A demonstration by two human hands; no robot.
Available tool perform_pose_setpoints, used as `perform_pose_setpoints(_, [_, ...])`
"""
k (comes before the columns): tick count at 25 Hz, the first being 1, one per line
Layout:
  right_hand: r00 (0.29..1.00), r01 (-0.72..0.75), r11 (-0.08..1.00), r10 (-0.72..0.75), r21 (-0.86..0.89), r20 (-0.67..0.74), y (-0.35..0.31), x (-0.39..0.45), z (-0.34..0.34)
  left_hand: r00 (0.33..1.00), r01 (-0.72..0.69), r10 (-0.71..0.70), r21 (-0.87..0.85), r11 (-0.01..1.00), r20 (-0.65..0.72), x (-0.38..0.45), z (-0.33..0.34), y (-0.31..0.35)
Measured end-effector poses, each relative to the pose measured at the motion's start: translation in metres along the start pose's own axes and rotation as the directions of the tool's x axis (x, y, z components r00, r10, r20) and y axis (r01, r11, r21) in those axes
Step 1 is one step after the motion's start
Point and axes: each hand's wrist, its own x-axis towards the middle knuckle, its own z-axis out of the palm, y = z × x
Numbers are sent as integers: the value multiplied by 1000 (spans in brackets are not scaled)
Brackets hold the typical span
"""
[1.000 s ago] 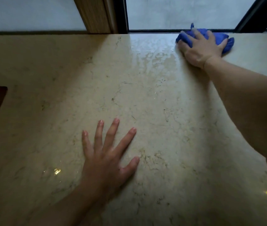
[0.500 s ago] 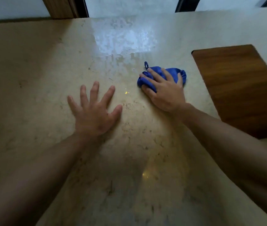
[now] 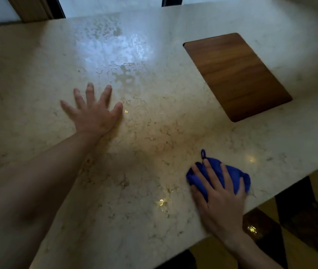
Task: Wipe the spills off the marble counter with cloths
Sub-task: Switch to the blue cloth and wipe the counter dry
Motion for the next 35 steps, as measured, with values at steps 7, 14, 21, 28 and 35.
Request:
perform_pose_setpoints(7, [992,120,992,-122,-49,-35,-68,-24,17,1000,-21,21,7,1000,-16,-2,0,1])
perform_pose_setpoints(14, [978,197,980,-195,11,-79,-146,185,-5,1000,8,-8,-6,1000,24,-2,0,-1])
perform_pose_setpoints(21, [979,202,977,-199,72,-43,-215,427,-48,1000,-22,22,44,999,0,-7,-1,1])
perform_pose_setpoints(28, [974,225,970,-223,94,-28,-278,584,-79,997,-34,36,38,999,-64,2,-2,5])
perform_pose_setpoints(35, [917,398,916,-399,45,16,-311,595,-77,1000,4,-5,52,999,24,2,-4,4])
